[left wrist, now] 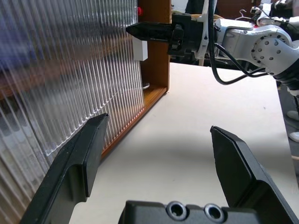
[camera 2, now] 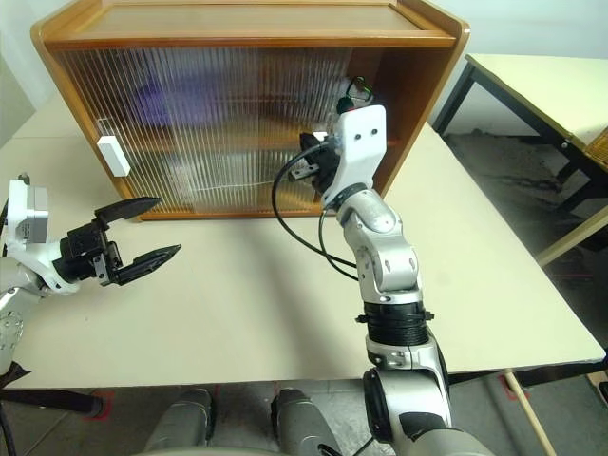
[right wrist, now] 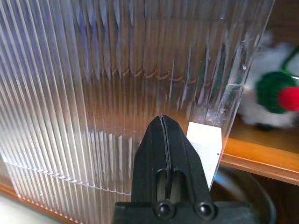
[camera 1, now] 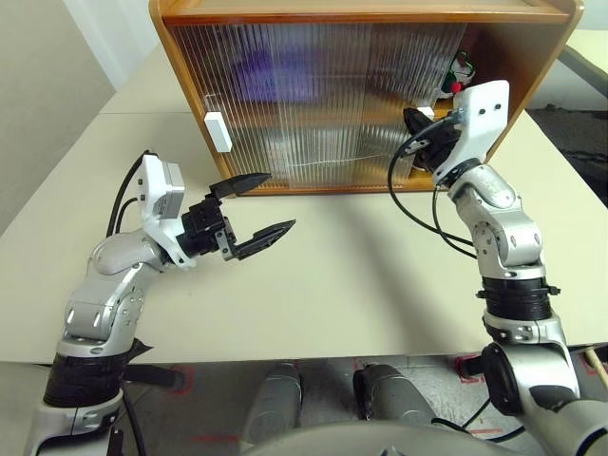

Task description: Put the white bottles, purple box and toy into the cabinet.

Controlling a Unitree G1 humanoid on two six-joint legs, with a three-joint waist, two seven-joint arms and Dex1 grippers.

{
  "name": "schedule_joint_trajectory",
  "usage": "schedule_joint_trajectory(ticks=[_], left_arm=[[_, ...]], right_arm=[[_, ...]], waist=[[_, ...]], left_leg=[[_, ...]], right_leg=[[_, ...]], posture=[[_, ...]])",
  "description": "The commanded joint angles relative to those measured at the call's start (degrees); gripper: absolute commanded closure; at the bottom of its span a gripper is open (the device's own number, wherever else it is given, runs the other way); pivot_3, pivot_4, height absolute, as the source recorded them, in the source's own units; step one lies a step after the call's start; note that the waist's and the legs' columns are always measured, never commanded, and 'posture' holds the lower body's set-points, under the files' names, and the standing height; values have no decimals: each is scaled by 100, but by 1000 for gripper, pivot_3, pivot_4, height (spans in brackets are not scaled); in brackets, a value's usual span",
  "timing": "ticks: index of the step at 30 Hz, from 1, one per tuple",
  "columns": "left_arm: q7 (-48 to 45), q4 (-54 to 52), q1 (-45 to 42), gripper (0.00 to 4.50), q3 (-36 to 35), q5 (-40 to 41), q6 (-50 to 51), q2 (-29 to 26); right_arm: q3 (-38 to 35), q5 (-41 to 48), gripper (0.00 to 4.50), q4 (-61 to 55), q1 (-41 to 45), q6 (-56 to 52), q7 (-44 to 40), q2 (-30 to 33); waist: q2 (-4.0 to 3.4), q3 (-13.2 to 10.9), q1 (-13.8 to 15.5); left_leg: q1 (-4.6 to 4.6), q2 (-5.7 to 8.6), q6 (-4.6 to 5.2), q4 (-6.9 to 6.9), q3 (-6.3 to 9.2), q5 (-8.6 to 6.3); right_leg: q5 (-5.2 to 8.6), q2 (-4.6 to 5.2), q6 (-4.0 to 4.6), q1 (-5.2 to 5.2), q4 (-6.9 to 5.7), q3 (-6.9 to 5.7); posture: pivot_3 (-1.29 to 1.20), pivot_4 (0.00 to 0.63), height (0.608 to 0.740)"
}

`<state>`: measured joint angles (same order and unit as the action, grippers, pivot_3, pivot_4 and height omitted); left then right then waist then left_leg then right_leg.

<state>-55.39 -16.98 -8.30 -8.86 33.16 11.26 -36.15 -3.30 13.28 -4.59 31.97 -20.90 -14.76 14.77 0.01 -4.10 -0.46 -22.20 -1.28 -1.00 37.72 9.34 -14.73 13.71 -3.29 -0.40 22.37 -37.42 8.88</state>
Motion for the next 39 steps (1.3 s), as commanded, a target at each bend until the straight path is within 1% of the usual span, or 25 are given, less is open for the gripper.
schedule_joint_trajectory(ticks=[1, 10, 20, 39], left_arm=[[-35, 29, -21, 0, 47, -47, -34, 2], [-7, 13, -1, 0, 78, -58, -21, 47], [-19, 24, -29, 0, 112, -48, 7, 51], [-68, 61, -25, 0, 79, -41, -10, 14]], right_arm=[[-146, -58, 4477, -16, -104, 11, 44, 87], [-370, -118, 4477, 109, -327, 166, 90, 396], [-607, -205, 4477, 611, -190, 489, 50, 752], [-952, -308, 4477, 1178, -174, 875, 76, 1311]], waist=[[0, 0, 0], [1, 1, 22], [1, 1, 9], [1, 0, 0]], left_leg=[[0, 0, 1, 0, 0, 0], [-1, 3, 1, 2, -1, 0], [0, 2, 1, 0, -2, 0], [0, 3, 2, 4, -10, 1]], right_leg=[[0, 0, 0, 0, 0, 0], [3, 4, -6, -5, 1, 0], [2, 3, -8, -4, 1, 3], [-3, 5, -15, -4, 1, 14]], posture=[[-10, 77, 740], [-14, 80, 740], [-18, 83, 740], [-22, 80, 740]])
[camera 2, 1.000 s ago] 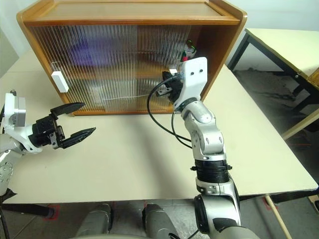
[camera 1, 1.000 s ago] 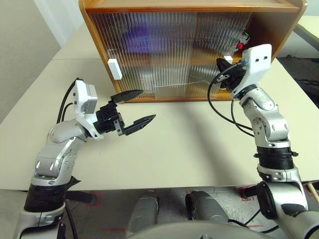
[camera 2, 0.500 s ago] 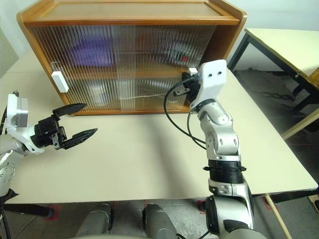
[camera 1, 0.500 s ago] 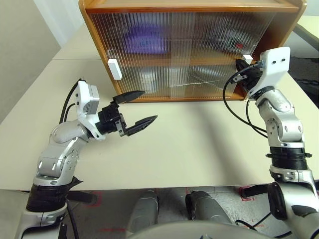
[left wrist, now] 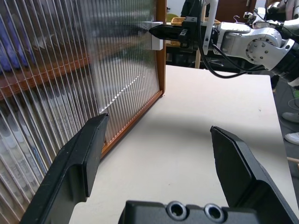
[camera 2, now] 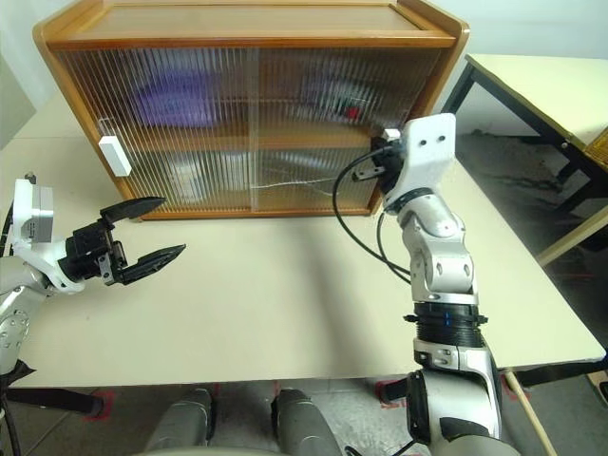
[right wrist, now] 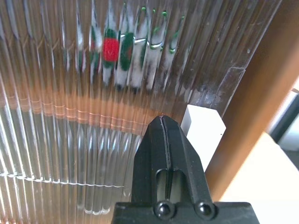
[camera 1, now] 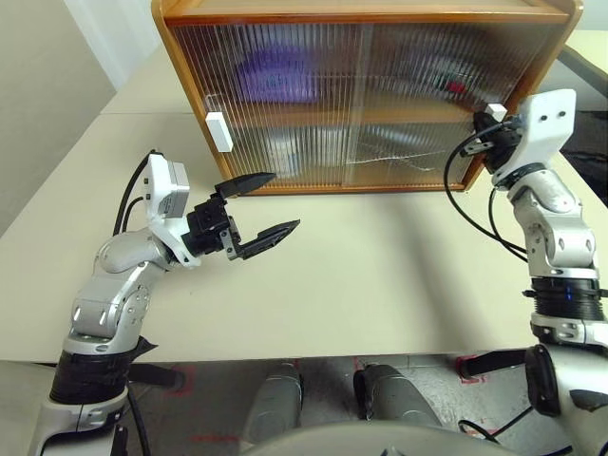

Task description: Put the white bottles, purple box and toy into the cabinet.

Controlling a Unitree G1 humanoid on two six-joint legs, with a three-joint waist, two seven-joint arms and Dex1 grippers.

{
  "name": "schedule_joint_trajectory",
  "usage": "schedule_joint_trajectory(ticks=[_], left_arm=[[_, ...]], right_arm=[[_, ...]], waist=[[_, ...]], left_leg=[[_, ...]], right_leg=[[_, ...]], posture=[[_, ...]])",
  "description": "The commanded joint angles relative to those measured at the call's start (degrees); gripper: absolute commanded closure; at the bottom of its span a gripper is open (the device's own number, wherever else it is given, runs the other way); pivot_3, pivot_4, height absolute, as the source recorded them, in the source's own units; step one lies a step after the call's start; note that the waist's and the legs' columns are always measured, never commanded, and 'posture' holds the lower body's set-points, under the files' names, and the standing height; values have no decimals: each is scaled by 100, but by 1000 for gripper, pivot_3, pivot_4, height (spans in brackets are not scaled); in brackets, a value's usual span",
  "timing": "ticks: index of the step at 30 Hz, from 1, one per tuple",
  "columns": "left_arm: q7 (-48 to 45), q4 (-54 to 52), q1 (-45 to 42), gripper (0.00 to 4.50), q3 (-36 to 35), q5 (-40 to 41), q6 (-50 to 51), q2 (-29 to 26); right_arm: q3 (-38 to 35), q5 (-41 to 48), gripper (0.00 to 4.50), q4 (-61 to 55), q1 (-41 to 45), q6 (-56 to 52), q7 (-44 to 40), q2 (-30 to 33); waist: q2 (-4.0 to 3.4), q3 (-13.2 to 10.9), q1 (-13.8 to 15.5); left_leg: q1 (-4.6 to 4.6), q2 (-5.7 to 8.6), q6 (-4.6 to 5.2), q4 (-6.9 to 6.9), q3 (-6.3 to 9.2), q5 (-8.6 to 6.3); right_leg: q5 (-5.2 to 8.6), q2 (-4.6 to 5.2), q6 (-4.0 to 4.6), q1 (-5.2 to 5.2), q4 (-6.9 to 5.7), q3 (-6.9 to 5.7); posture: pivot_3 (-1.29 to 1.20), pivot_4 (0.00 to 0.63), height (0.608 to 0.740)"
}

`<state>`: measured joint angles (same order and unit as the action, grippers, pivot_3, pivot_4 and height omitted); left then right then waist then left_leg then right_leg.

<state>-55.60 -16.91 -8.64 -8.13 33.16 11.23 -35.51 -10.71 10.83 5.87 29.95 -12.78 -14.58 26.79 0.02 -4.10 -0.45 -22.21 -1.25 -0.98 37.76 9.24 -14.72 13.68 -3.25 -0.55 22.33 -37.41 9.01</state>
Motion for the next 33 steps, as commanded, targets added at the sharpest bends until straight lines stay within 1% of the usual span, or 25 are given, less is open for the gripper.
schedule_joint_trajectory(ticks=[1, 8, 15, 28, 33], left_arm=[[-51, 55, 10, 0, 4, -45, -8, -52], [-86, 73, -4, 0, 2, -45, -12, -65], [-105, 64, 27, 0, -18, -36, -13, -103], [-58, 13, 133, 0, -95, -10, -6, -128], [-27, 14, 185, 0, -152, -15, -22, -136]], right_arm=[[-224, -64, 4477, 161, 26, 79, 57, 135], [-255, -53, 4477, 299, 100, 147, 76, 205], [-138, 88, 4477, 49, 78, 90, -99, 102], [144, 80, 4477, -885, -214, -322, -46, -468], [228, 86, 4477, -1254, -397, -223, -100, -646]], waist=[[0, 0, 1], [0, 0, 17], [0, 0, 7], [0, 0, -76], [-1, 0, -70]], left_leg=[[0, 0, 0, -1, 0, 0], [-1, 7, 2, 5, -1, 1], [-3, 9, 5, 2, -2, 3], [-7, 0, 5, -12, -3, 3], [-7, 0, 5, -13, -1, 3]], right_leg=[[0, 0, 0, 1, 0, 0], [-2, 6, -7, -4, 1, 1], [-3, 8, -7, 1, 1, 3], [1, 0, -6, 11, 1, -1], [5, 1, -2, 11, 1, -2]], posture=[[-22, 79, 740], [-23, 75, 740], [-21, 76, 740], [-12, 84, 740], [-5, 88, 740]])
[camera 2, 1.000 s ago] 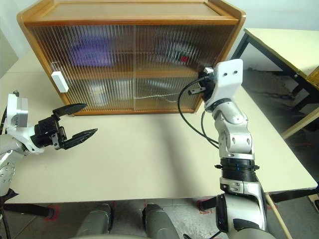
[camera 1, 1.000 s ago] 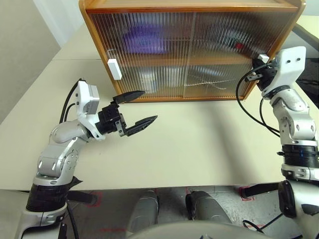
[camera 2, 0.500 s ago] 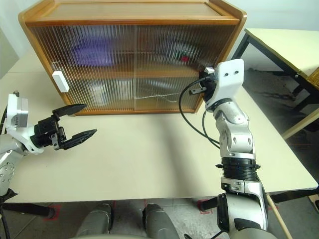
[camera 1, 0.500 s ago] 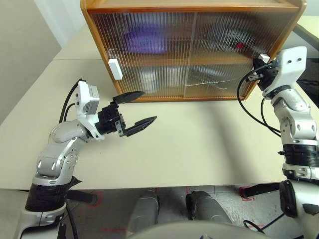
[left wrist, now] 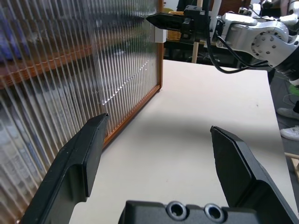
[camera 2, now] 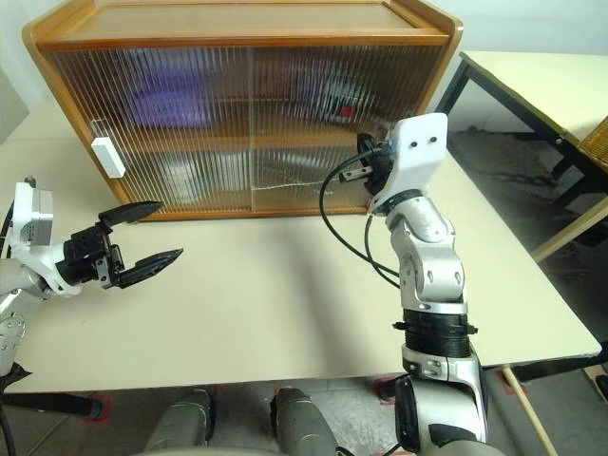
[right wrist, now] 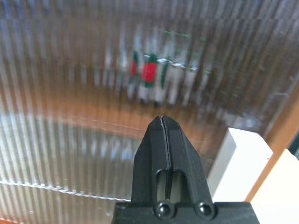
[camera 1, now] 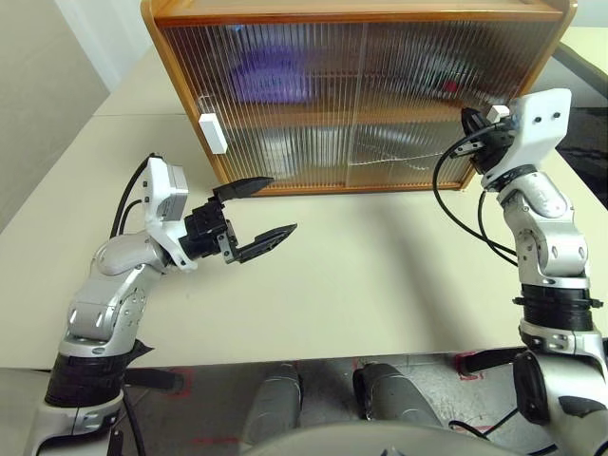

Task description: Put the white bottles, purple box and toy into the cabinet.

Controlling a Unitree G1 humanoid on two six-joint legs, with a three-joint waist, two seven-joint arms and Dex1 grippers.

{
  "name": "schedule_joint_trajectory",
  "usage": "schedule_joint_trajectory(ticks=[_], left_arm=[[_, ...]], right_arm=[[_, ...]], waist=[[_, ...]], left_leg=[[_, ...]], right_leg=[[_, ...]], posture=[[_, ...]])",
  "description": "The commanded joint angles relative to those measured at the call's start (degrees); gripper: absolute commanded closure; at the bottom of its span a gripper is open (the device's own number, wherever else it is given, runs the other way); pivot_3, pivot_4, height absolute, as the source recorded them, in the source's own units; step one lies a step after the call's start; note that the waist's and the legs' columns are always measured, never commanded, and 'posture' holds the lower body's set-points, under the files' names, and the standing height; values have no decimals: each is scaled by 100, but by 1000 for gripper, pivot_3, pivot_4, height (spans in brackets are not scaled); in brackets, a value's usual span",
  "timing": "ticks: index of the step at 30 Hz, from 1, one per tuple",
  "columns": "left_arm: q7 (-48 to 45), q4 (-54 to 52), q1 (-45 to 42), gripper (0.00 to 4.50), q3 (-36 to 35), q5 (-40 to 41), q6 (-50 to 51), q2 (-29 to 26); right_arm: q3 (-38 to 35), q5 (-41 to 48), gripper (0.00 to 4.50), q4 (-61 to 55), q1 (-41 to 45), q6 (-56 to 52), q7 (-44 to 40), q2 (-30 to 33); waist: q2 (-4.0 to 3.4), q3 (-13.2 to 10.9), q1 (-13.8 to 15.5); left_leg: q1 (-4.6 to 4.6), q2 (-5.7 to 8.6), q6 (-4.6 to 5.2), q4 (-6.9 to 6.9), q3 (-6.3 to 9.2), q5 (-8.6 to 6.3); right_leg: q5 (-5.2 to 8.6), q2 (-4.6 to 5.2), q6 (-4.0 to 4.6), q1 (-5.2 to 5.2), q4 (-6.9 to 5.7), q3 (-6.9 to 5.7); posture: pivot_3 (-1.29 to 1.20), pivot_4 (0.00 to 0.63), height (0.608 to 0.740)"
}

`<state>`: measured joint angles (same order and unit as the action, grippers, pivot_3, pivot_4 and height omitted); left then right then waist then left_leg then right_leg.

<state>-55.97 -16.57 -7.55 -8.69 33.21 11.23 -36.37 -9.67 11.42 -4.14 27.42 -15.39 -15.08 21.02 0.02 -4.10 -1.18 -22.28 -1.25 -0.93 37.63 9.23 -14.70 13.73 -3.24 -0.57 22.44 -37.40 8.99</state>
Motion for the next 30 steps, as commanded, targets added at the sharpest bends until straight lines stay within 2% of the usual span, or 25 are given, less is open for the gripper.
schedule_joint_trajectory(ticks=[1, 4, 10, 13, 15, 18, 23, 24, 28, 30], left_arm=[[13, -19, 88, 0, -109, -22, -26, -53], [64, 27, 143, 0, -223, -28, -45, -61], [179, 302, 443, 0, -740, -52, -136, -125], [506, 770, 569, 0, -1125, -306, -330, -139], [669, 1096, 618, 0, -1357, -418, -576, -82], [921, 1453, 744, 0, -1644, -525, -855, 15], [1589, 2144, 920, 0, -1967, -875, -872, -17], [1732, 2267, 915, 0, -2052, -877, -843, -7], [2398, 2885, 741, 0, -2336, -975, -744, -27], [2562, 3221, 734, 0, -2228, -1314, -942, -140]], right_arm=[[126, 22, 4477, -309, -179, 68, -60, -95], [100, 240, 4477, -463, -305, 324, -346, -151], [-220, 1343, 4477, -175, -872, 638, -2001, 233], [-433, 1739, 3907, 484, -1163, 352, -2704, 589], [-681, 2135, 3236, 822, -1258, 252, -3149, 734], [-1297, 2623, 2095, 1352, -1239, 273, -3274, 785], [-1666, 2419, 273, 2334, -1364, 974, -3859, 1109], [-1706, 2380, 31, 2530, -1380, 1098, -3967, 1161], [-1895, 2289, 31, 3491, -1349, 1675, -4352, 1349], [-1935, 2219, 31, 3928, -1328, 1950, -4485, 1410]], waist=[[0, 0, 6], [0, 0, 6], [1, -1, 20], [4, -4, 50], [7, -10, 63], [10, -17, 68], [25, -28, 72], [32, -32, 72], [46, -43, 80], [45, -44, 92]], left_leg=[[0, 0, 0, -1, 2, 0], [0, 0, 0, -3, 2, 0], [0, 2, -5, -13, -4, -2], [2, 2, -11, -12, -6, -4], [2, 2, -13, -13, -8, -3], [3, 1, -26, -29, -15, 4], [18, 0, -29, -59, -24, 6], [24, -1, -34, -72, -27, 9], [33, -5, -46, -92, -45, 12], [33, -6, -48, -94, -46, 11]], right_leg=[[2, 0, 2, 0, 0, -2], [4, 0, 4, 0, 0, -2], [18, -1, 8, 0, 0, -4], [25, 0, 11, -2, 1, -2], [27, 2, 14, -1, 1, 1], [27, 1, 18, 5, 0, 8], [35, 2, 31, 7, 0, 21], [37, 2, 35, 7, 0, 23], [47, -3, 51, 7, 0, 14], [48, -3, 52, 7, 0, 13]], posture=[[-5, 88, 740], [1, 93, 740], [-7, 103, 740], [-6, 113, 740], [-4, 119, 740], [0, 125, 740], [3, 129, 740], [5, 131, 740], [2, 128, 740], [1, 124, 740]])
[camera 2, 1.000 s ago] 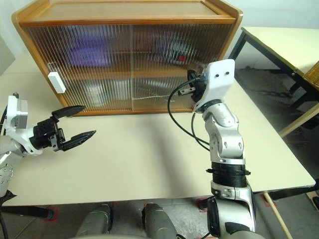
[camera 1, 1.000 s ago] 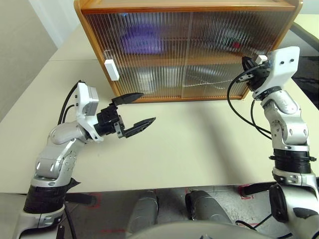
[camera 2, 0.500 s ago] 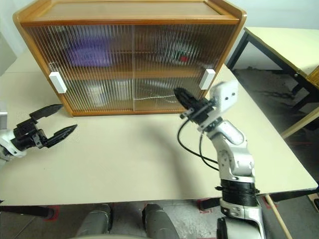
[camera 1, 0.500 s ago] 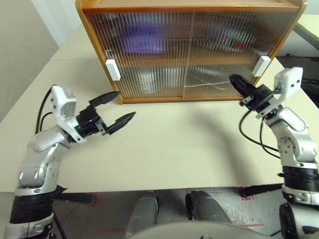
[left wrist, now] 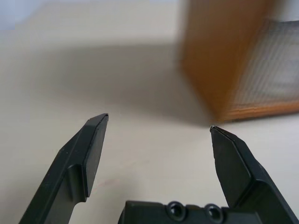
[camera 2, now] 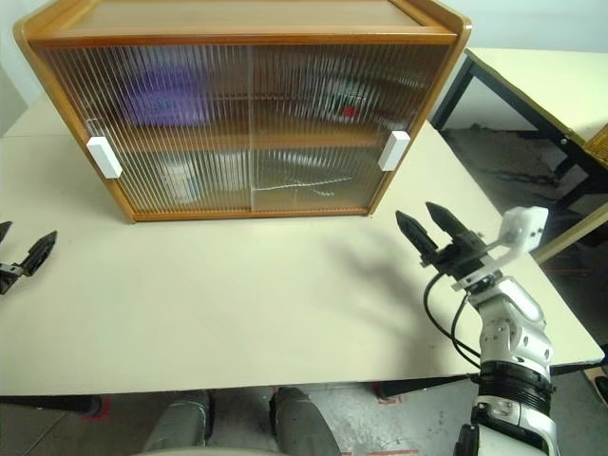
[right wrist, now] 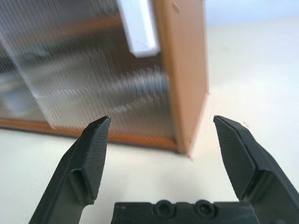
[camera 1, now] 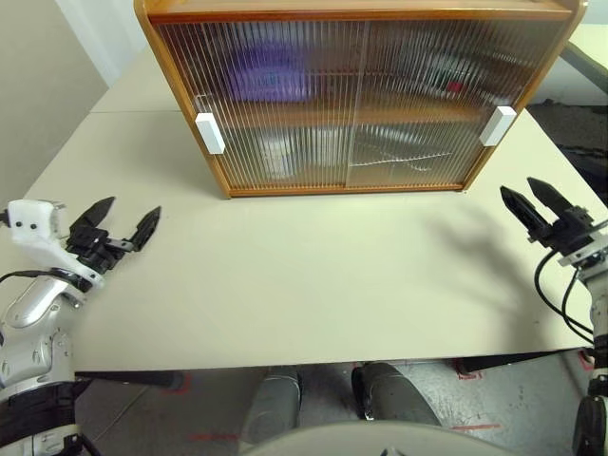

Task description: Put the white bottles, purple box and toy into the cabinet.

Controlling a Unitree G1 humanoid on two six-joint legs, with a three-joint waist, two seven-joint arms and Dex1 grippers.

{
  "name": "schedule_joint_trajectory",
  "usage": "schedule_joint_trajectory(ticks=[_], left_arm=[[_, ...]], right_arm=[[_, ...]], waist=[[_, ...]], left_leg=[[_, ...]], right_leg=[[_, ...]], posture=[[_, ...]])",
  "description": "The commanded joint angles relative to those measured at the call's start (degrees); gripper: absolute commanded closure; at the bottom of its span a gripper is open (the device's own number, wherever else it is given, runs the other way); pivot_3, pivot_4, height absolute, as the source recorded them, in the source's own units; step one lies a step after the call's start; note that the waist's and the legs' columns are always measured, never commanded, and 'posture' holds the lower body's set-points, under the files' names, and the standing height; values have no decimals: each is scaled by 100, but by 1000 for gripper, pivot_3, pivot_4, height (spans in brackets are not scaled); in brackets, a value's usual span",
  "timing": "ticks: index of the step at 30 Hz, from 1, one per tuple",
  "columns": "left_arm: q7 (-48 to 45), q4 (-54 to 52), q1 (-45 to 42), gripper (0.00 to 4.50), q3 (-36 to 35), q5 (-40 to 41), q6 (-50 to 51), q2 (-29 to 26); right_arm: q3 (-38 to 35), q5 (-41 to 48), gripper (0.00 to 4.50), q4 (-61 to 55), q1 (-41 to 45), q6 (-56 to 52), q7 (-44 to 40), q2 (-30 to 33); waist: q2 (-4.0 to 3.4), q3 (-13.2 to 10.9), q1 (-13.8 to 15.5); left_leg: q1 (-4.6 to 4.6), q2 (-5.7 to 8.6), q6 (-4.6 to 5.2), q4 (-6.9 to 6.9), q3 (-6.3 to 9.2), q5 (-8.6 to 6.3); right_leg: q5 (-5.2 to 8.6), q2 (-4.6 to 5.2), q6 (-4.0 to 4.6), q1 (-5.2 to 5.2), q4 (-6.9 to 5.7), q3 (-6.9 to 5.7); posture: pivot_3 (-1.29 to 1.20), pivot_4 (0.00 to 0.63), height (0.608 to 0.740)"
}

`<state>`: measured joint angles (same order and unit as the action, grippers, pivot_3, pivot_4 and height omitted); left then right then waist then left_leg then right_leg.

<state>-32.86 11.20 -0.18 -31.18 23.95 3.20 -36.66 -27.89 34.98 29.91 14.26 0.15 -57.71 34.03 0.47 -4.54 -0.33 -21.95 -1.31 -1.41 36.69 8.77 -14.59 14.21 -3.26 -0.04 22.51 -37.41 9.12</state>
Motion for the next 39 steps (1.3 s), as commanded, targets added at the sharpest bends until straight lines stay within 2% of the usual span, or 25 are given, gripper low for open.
schedule_joint_trajectory(ticks=[1, 5, 14, 18, 28, 39], left_arm=[[344, 624, -29, 0, 75, -554, -243, -163], [410, 1135, -298, 0, -4, -571, -622, -162], [134, 1495, -489, 0, 119, -535, -917, -174], [193, 1360, -364, 0, 67, -509, -836, -189], [187, 995, -300, 0, -2, -237, -596, -217], [-117, 785, -395, 0, 365, -382, -623, -237]], right_arm=[[-110, -239, 31, 818, -3, 590, -271, 186], [-165, -406, 31, 1637, 136, 1078, -297, 388], [-217, -479, 31, 2359, 520, 1549, -215, 509], [-158, -404, 31, 2388, 777, 1460, -382, 398], [-78, -594, 31, 2720, 1062, 1669, -164, 255], [-116, -569, 31, 2343, 715, 1626, -42, 190]], waist=[[1, -1, 9], [11, -7, 25], [17, -10, 8], [18, -9, -31], [22, -5, 19], [22, -5, 32]], left_leg=[[1, 0, 0, -1, -1, 0], [2, 2, -1, 0, 2, -1], [8, 2, 1, 4, 1, 0], [9, 4, 1, 4, -3, 0], [15, 1, 6, 13, 3, 3], [21, 2, 7, 19, 8, 7]], right_leg=[[1, 1, 0, -1, 0, 0], [-1, 2, -2, -3, 0, 4], [-15, -1, -6, -11, 0, 4], [-18, -3, -11, -13, 0, 3], [-25, -7, -7, -31, 2, -19], [-31, -6, -7, -41, 2, -21]], posture=[[-2, 123, 740], [-7, 116, 740], [-13, 106, 740], [8, 97, 740], [25, 89, 740], [32, 92, 740]])
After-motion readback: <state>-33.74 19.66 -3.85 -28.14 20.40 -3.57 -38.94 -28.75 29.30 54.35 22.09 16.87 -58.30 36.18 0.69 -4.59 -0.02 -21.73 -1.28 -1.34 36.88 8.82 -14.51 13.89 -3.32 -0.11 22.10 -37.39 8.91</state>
